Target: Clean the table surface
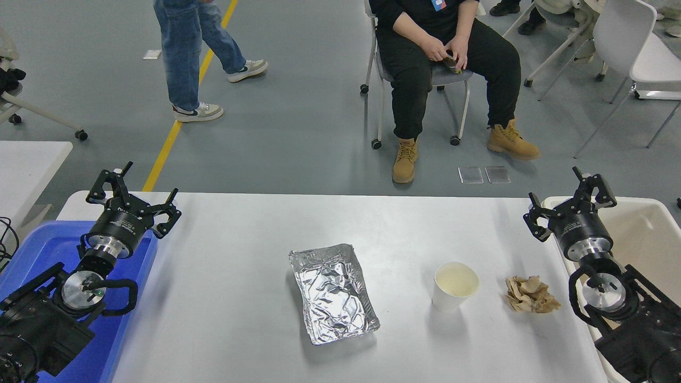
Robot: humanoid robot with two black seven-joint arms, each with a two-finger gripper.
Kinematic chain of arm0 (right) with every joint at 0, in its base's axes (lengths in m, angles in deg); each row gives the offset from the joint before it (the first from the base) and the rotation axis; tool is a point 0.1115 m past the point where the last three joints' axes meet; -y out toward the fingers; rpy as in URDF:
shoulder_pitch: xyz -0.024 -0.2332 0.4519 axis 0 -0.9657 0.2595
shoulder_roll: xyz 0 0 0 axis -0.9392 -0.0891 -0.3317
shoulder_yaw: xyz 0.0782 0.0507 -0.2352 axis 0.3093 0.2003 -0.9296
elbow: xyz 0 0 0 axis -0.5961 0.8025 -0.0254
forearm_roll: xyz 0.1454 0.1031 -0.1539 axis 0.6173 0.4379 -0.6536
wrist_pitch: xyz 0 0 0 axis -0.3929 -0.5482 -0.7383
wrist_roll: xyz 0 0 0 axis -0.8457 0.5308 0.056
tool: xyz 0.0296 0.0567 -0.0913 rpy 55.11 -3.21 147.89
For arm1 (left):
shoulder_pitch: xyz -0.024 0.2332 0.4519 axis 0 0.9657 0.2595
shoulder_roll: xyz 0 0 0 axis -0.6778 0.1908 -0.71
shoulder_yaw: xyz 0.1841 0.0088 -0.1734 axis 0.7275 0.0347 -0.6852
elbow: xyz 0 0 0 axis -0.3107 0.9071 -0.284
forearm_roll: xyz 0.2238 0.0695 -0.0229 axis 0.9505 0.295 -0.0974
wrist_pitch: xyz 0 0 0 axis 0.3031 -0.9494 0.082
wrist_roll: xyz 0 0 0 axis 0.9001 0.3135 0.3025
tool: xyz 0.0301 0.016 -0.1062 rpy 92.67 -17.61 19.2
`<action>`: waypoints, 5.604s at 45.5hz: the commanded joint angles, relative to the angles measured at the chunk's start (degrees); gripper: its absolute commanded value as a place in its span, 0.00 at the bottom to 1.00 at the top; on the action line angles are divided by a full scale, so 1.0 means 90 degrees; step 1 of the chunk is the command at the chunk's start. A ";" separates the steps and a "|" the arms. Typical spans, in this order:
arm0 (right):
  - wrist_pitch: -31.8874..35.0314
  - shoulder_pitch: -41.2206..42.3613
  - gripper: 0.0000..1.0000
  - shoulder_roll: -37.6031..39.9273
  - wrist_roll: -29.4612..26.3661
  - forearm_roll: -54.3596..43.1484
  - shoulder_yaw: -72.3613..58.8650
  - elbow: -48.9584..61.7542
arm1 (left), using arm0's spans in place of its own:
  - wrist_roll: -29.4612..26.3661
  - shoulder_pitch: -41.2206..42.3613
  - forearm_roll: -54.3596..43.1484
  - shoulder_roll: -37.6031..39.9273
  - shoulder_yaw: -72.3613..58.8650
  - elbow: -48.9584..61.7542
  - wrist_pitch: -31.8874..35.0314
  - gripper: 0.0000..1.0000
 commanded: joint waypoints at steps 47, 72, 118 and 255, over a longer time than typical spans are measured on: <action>0.1849 0.4481 0.98 0.2855 0.0146 -0.2332 -0.8596 -0.0118 | -0.0002 0.0008 0.0000 0.0000 0.0000 -0.0001 -0.0003 1.00; 0.2142 0.6434 0.98 0.2738 0.1182 -0.5331 -1.0481 -0.1954 | -0.0002 -0.0002 0.0000 0.0000 0.0000 -0.0001 -0.0003 1.00; 0.1088 0.6269 0.88 0.0111 0.1279 -0.7012 -1.2112 -0.2003 | 0.0008 -0.0002 0.0000 0.0000 0.0000 0.0008 -0.0003 1.00; 0.0277 0.5664 0.00 0.0423 0.2324 -0.6641 -1.1595 -0.0968 | -0.0002 -0.0002 0.0010 0.0000 0.0000 -0.0001 -0.0003 1.00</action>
